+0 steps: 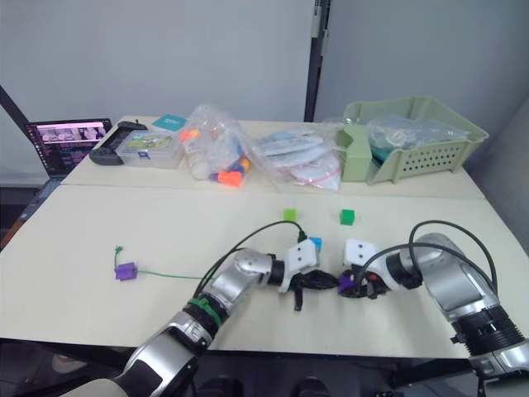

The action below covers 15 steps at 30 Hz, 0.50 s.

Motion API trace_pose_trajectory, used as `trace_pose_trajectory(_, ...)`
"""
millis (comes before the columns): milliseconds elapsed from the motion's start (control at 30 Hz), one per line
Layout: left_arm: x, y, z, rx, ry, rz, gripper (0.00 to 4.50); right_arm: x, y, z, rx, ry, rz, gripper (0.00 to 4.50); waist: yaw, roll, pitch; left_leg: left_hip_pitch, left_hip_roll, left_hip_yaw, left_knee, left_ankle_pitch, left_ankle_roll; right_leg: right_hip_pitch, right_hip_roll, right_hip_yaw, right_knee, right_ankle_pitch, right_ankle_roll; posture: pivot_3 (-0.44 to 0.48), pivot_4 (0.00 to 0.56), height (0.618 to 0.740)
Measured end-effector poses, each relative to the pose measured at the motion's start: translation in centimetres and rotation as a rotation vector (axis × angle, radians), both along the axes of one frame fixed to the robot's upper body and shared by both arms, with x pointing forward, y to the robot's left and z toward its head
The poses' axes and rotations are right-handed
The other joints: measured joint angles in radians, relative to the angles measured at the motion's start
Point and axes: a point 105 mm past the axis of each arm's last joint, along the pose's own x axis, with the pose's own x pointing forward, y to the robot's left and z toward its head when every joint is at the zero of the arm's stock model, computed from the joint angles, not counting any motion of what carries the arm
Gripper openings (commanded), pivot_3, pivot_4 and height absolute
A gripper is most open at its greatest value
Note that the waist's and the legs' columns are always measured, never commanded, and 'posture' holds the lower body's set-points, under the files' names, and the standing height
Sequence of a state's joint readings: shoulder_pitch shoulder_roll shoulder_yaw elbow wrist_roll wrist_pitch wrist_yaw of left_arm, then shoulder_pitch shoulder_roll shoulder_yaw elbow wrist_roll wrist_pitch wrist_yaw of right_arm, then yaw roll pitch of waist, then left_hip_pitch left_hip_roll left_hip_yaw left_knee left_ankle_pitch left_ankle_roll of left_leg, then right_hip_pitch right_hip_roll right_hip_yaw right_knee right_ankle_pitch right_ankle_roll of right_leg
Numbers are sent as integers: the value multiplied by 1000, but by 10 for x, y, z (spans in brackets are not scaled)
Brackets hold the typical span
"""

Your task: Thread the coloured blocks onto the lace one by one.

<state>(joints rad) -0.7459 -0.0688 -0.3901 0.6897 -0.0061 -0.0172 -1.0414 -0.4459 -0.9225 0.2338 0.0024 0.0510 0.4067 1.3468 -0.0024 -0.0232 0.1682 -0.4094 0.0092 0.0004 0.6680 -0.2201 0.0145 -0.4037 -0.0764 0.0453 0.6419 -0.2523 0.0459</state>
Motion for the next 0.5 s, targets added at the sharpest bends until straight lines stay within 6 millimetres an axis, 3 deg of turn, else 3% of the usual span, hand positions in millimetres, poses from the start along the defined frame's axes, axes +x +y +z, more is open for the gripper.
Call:
trace_pose_trajectory(167,7,21,5,36,-73,-18,2945,1,3,1,8,-13,3,1196,-5,0,0,0,1,0,0,0,0,-1,1,0,1,0,0,0,150,740)
trace_pose_trajectory(267,11,43,13,71,-135,-32,2981,1,3,1,8,-16,1,1196,-10,0,0,0,1,0,-1,0,0,-1,1,0,1,0,0,0,150,740)
trace_pose_trajectory(400,6,52,5,89,-131,-31,2981,1,4,0,10,-17,2,1196,-6,0,0,0,0,0,0,0,0,0,0,0,0,0,0,0,150,740)
trace_pose_trajectory(433,5,53,2,97,-119,-27,2552,2,5,0,11,-18,2,1196,-4,0,0,0,0,0,0,0,0,0,0,0,0,0,0,0,150,740)
trace_pose_trajectory(500,5,53,1,104,-118,-18,2204,2,5,0,14,-18,3,1196,-4,0,0,0,1,0,0,0,0,0,0,0,0,0,0,0,150,740)
